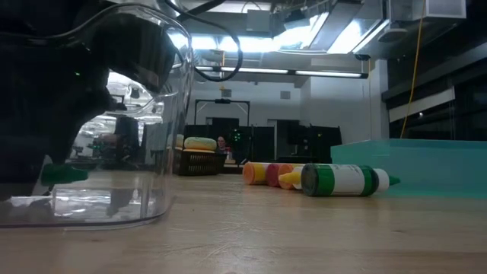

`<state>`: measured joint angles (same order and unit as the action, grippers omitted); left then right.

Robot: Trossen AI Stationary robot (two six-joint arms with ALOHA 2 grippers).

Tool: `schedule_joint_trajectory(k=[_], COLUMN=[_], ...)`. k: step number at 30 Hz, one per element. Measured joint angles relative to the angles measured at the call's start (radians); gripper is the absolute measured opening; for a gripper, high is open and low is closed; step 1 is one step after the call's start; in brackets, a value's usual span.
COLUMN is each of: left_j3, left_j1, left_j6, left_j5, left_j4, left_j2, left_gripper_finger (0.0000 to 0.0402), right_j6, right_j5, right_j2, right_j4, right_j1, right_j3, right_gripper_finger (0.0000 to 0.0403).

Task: Pick & Place Food Item
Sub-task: Adjust the green food coloring bottle in the transparent bin

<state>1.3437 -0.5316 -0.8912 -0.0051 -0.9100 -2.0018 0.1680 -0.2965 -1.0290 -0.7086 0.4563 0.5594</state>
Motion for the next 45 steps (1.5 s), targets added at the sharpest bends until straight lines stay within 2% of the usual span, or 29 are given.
schedule_joint_trajectory(k=[5,11,14,17,23,26,29,31,35,45], left_j3=[-0.004,-0.009,-0.007,-0.007,-0.037,-0.115,-0.204,-0.26,-0.329,-0.358], left_j1=[0.0,-0.027,-0.073,-0.139,-0.291,-0.359,-0.41,-0.43,-0.428,-0.439], left_j6=[-0.005,-0.057,-0.084,-0.121,-0.193,-0.257,-0.315,-0.35,-0.423,-0.46], left_j5=[-0.064,-0.33,-0.516,-0.758,-1.166,-1.325,-1.438,-1.472,-1.475,-1.482], left_j4=[-0.009,-0.017,-0.003,0.019,0.042,0.12,0.24,0.303,0.36,0.377], left_j2=[0.03,0.134,0.188,0.22,0.215,0.213,0.213,0.213,0.213,0.213], left_gripper_finger=[0.011,0.011,0.011,0.011,0.011,0.011,0.011,0.011,0.011,0.011], right_j6=[0.0,0.0,-0.001,-0.001,0.0,0.005,0.017,0.023,0.024,0.018], right_j5=[-0.002,-0.002,-0.002,-0.002,0.001,0.001,0.001,0.001,0.0,-0.002], right_j2=[0.0,0.0,0.0,0.0,0.0,0.0,0.0,0.0,0.0,0.0], right_j4=[0.0,0.0,0.0,0.0,0.0,-0.001,-0.001,-0.001,-0.002,-0.008], right_j1=[0.0,0.0,0.0,0.0,0.0,0.0,0.0,0.0,-0.006,-0.018], right_j3=[0.0,0.0,0.0,0.0,0.0,0.0,0.0,0.0,0.0,0.0], right_gripper_finger=[0.0295,0.0295,0.0295,0.0295,0.0295,0.0295,0.0295,0.0295,0.0295,0.0295])
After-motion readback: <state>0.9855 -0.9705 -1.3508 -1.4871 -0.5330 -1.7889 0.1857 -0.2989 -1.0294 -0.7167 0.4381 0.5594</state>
